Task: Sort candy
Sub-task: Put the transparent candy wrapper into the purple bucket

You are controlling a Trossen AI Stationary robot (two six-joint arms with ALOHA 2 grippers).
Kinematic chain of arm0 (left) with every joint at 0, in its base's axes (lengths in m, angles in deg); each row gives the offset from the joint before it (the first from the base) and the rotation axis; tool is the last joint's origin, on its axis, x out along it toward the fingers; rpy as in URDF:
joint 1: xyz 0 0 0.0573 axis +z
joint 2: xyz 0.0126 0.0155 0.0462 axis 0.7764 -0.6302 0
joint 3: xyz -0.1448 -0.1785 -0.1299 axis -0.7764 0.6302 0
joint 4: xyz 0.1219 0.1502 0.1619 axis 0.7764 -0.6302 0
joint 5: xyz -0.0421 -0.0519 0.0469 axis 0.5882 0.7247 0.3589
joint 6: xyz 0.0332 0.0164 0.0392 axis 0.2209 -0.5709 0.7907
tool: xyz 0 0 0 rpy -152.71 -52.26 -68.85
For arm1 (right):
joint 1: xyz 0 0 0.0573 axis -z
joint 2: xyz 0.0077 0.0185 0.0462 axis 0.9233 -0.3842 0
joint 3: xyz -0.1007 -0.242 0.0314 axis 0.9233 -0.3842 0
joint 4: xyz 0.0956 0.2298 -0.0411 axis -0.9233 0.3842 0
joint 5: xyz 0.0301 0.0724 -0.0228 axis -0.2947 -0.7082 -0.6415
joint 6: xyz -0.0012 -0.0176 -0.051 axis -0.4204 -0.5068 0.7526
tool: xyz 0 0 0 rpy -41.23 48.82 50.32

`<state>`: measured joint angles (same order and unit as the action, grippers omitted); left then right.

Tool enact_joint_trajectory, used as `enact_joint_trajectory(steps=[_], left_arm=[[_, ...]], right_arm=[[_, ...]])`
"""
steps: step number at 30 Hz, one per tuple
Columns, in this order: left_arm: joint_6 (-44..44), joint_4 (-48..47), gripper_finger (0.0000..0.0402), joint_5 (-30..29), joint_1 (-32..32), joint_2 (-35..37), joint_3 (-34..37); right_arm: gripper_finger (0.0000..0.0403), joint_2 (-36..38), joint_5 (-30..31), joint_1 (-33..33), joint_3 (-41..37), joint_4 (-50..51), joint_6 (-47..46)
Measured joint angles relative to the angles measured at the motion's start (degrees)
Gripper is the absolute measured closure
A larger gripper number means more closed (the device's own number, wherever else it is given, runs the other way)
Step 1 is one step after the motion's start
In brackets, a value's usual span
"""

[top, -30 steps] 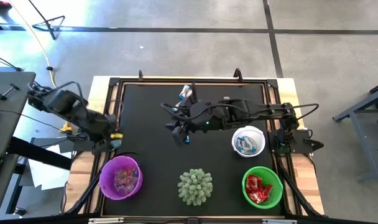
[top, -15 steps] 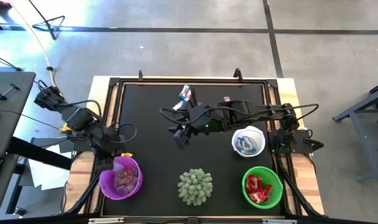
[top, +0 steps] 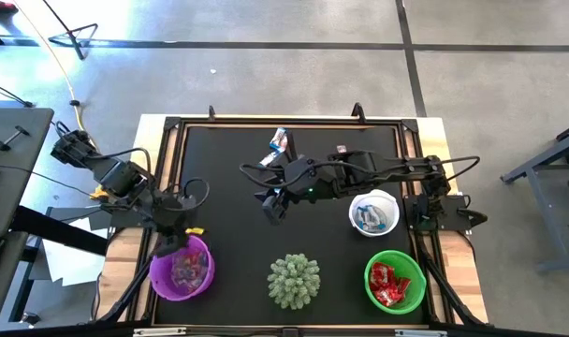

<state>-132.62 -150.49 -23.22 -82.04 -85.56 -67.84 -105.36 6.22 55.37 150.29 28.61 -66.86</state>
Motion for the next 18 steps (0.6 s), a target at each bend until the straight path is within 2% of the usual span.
enact_joint_trajectory(steps=[4,8,13,15,18], left_arm=[[3.4,1.3,0.0298,-11.9,3.5,-0.4,0.0],[4.5,7.8,0.0298,-24.9,5.0,-0.3,0.0],[12.5,16.9,0.0298,-32.2,4.3,0.6,0.0],[15.6,20.0,0.0298,-34.4,4.4,1.0,0.0],[20.6,24.7,0.0298,-37.9,5.3,2.0,-0.1]], right_arm=[[0.0201,0.0,0.1,0.6,0.0,2.0,-0.7],[0.0201,0.0,0.0,1.6,0.0,10.8,-1.6],[0.0201,0.0,0.9,4.4,0.0,34.3,-8.8],[0.0201,0.6,1.3,6.2,-2.5,33.6,-9.5],[0.0203,2.5,-5.5,9.6,-6.3,29.1,-7.7]])
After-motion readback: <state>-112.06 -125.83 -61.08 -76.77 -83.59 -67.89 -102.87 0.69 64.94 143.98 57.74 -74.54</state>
